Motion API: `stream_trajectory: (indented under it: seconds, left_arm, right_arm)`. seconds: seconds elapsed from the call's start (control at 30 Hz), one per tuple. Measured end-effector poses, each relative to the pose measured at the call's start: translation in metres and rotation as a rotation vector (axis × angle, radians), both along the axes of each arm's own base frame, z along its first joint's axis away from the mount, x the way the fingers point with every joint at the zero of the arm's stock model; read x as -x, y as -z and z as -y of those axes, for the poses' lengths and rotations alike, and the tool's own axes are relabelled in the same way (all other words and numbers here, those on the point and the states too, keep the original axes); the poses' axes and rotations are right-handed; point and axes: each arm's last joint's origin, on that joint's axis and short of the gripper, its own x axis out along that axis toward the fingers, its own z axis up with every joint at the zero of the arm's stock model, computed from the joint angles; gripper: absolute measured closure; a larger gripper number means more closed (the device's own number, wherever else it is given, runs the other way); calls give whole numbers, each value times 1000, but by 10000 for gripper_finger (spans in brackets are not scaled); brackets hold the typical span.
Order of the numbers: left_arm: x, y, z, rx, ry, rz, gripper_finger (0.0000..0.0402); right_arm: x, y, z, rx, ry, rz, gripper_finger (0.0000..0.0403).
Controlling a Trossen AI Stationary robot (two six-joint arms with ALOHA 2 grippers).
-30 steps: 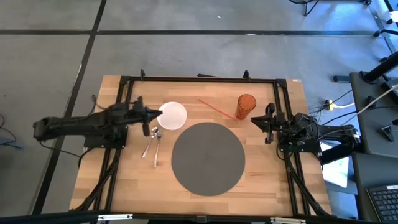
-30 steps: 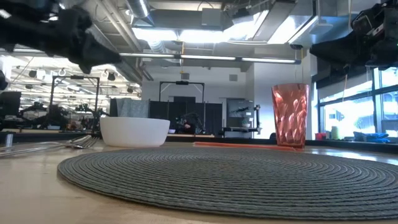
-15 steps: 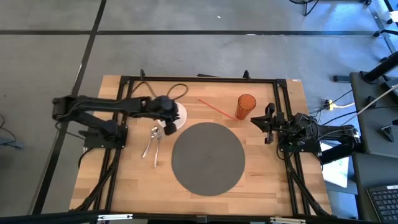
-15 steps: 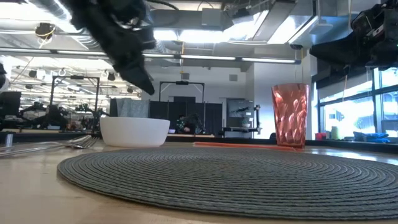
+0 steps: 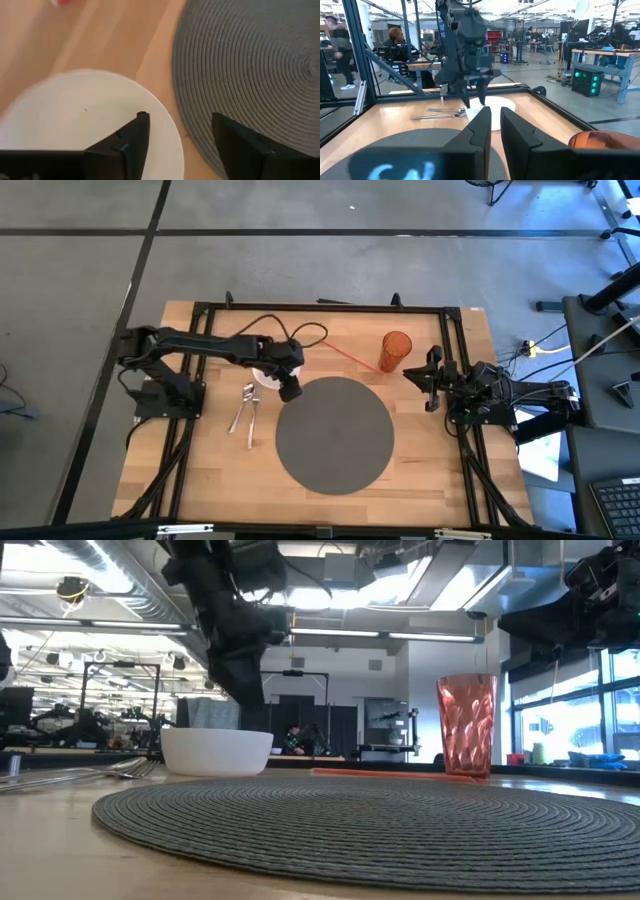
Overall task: Pick & Place Utensil
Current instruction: Put the white bowl on the gray mat
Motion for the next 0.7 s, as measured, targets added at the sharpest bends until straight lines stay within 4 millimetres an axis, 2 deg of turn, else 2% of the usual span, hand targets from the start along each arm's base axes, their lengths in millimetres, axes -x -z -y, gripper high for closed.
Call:
stream_trajectory:
  seconds: [0.33, 0.7]
  left_arm:
    - [-2, 17, 0, 33, -27, -93, 192]
    - [-8, 44, -5, -75, -52, -207, 197]
  right_arm:
    - [0, 0, 0, 16, 1, -3, 360]
    - [0, 0, 0, 15, 1, -2, 360]
